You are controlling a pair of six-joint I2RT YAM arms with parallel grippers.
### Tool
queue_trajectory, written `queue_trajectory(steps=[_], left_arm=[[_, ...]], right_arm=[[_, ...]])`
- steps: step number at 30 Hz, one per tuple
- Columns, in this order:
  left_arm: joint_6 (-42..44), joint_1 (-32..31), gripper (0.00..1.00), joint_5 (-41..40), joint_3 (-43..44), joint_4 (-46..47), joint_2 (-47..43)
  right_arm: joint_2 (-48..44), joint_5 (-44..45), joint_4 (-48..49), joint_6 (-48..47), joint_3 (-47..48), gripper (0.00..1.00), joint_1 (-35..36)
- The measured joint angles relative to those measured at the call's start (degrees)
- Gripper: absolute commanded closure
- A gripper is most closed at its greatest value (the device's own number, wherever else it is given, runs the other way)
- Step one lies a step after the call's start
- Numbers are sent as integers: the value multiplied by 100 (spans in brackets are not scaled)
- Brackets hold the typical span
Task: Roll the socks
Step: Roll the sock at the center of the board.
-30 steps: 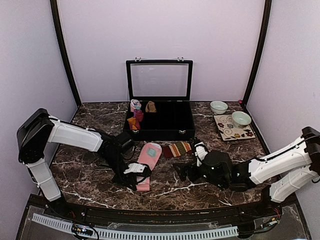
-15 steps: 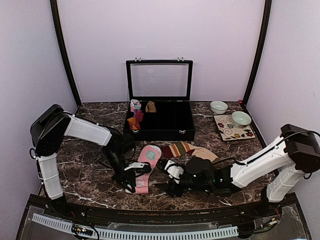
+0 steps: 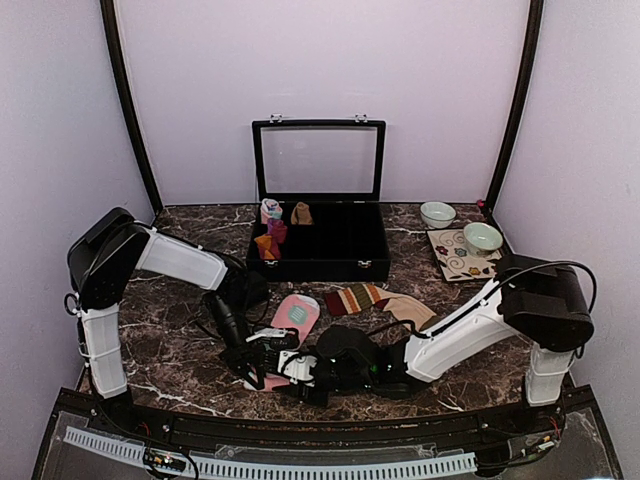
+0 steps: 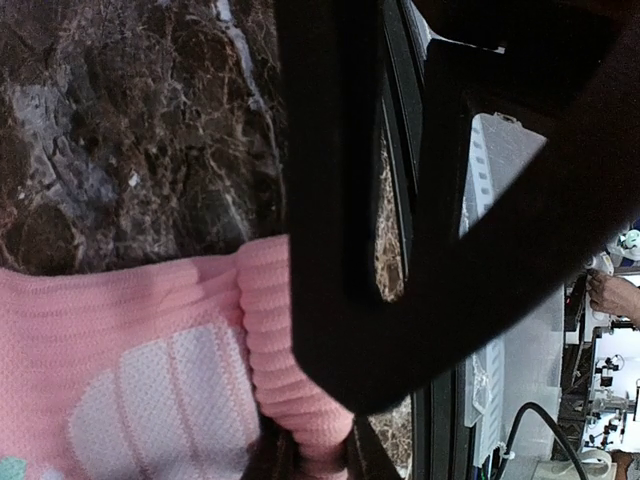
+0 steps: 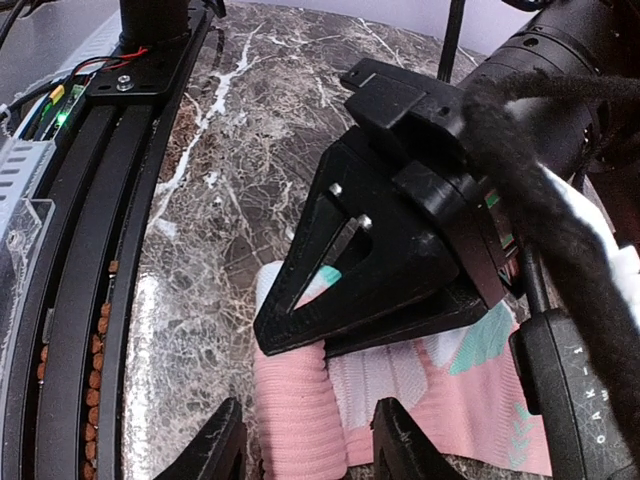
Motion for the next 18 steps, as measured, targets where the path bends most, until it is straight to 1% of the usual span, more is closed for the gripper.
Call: queue_trajectory(steps=[7, 11, 18], left_arm=[[-76, 0, 83, 9, 0, 0, 0], [-87, 0, 82, 9, 0, 0, 0], [-87, 0, 82, 9, -2, -7, 0]], right_arm=[[136, -22, 157, -107, -31, 58, 162], [450, -2, 129, -295, 192, 59, 227], [601, 131, 74, -529, 380, 62, 232]])
